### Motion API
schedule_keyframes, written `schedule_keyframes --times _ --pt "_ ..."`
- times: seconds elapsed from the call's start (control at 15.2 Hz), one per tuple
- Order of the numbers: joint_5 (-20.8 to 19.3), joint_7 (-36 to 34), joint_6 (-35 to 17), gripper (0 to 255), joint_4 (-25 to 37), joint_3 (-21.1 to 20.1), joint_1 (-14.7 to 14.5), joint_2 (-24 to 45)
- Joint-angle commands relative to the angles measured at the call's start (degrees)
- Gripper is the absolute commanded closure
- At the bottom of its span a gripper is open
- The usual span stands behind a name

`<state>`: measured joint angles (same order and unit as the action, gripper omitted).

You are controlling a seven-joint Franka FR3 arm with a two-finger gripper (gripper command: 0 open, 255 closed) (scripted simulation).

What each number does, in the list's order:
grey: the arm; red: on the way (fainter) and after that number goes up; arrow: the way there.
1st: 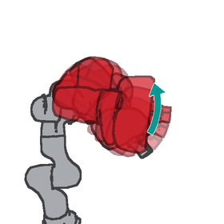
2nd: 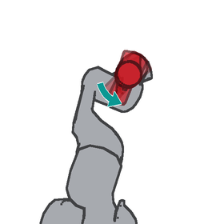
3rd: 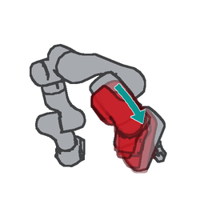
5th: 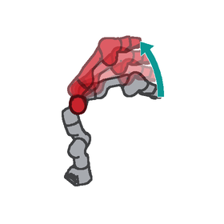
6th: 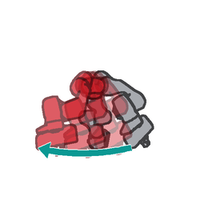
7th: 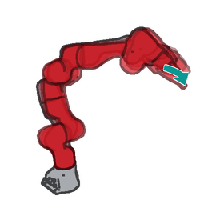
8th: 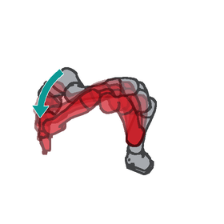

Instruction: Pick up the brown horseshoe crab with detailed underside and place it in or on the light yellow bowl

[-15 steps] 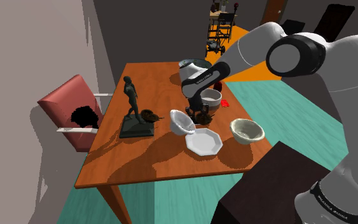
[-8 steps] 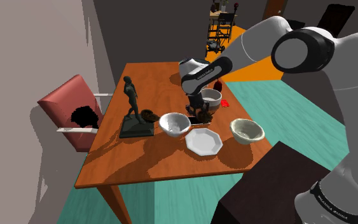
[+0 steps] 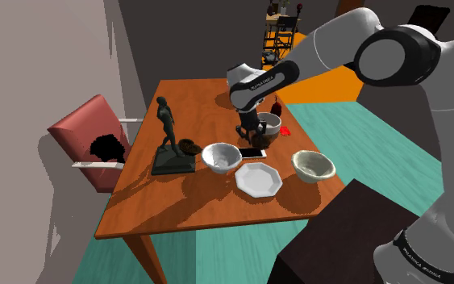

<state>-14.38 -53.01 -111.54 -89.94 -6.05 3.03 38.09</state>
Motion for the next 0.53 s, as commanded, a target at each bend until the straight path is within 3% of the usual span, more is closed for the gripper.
schedule_keyframes --times 0.0,0.46 --pt "0.2 0.2 1.2 255 0.3 -0.1 0.0 -0.8" --pt "0.7 1.0 4.9 255 1.3 -0.3 0.1 -3.7"
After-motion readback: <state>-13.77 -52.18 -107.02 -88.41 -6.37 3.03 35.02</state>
